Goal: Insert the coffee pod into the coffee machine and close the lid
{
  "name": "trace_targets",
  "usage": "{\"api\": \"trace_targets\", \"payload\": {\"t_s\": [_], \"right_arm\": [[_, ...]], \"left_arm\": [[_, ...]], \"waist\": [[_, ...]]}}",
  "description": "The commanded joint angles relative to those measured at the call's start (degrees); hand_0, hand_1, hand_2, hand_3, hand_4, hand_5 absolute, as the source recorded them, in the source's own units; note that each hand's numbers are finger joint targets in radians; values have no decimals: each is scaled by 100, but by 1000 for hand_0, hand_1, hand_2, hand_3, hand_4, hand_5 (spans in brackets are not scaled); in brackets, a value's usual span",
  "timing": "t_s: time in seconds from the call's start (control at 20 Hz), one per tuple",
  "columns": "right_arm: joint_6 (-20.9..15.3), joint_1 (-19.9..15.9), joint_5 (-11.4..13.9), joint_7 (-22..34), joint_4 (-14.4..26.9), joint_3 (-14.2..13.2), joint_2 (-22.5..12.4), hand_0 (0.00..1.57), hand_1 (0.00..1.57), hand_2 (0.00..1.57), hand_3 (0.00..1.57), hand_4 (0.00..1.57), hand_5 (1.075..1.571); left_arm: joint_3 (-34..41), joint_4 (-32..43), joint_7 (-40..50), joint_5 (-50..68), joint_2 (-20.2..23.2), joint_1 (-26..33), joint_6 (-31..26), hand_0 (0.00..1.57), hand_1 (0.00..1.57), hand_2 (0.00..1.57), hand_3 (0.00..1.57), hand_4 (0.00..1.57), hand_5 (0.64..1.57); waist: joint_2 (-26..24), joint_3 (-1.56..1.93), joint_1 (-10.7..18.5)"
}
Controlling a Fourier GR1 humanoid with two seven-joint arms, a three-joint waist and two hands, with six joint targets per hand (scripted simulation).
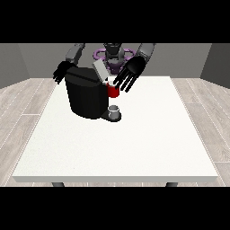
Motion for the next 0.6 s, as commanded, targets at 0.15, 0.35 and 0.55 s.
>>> {"api": "trace_targets", "payload": {"t_s": [0.15,0.35,0.55], "right_arm": [[182,-56,-241,-208,343,-330,-187,0,0,0,0,381,1571],[153,312,-137,275,-226,85,20,0,0,0,0,387,1571],[219,480,-329,-32,-88,-225,-96,0,0,0,0,424,1571]], "left_arm": [[-28,-142,22,-19,-87,68,-243,0,0,0,0,0,1571],[87,16,-70,-45,41,333,-90,0,0,0,0,0,1571],[206,-166,-112,207,-212,625,-203,0,0,0,0,0,1571]], "waist": [[-148,-4,287],[-445,-7,43],[-788,-6,347]]}}
